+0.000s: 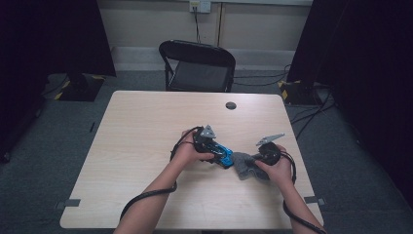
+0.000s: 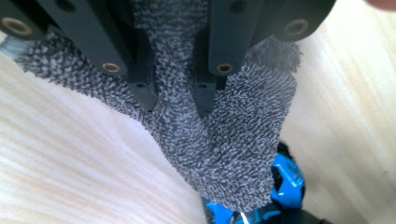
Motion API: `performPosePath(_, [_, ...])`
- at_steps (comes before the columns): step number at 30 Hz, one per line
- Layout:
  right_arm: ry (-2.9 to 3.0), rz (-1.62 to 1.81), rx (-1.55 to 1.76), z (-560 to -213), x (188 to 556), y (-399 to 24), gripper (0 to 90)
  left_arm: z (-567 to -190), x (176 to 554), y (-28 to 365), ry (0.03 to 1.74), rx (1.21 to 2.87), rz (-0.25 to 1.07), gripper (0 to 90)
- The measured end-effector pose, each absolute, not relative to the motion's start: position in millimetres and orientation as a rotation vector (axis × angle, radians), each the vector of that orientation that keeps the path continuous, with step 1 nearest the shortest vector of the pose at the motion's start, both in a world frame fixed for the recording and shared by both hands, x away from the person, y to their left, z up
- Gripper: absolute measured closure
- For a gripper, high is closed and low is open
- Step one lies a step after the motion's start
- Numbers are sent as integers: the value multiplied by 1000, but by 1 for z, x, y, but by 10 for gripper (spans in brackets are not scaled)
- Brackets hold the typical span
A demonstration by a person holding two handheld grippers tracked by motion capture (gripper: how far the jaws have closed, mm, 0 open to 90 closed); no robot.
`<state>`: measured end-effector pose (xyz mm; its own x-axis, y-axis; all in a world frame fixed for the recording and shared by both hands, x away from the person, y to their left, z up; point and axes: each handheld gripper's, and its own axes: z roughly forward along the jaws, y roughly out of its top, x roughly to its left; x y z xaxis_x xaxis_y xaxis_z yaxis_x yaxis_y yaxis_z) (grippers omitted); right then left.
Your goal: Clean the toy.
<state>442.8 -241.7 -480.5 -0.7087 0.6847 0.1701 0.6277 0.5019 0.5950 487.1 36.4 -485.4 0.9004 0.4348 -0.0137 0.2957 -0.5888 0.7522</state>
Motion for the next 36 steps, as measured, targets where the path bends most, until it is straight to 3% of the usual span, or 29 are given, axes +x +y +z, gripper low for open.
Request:
performPosePath(18, [2496,1000,1288,-478,459,-240,760,-486,487,37,521,2238,219,129])
performPosePath(36, [2531,1170,1122,-453,414,-250,760,-485,488,37,519,2243,213,130])
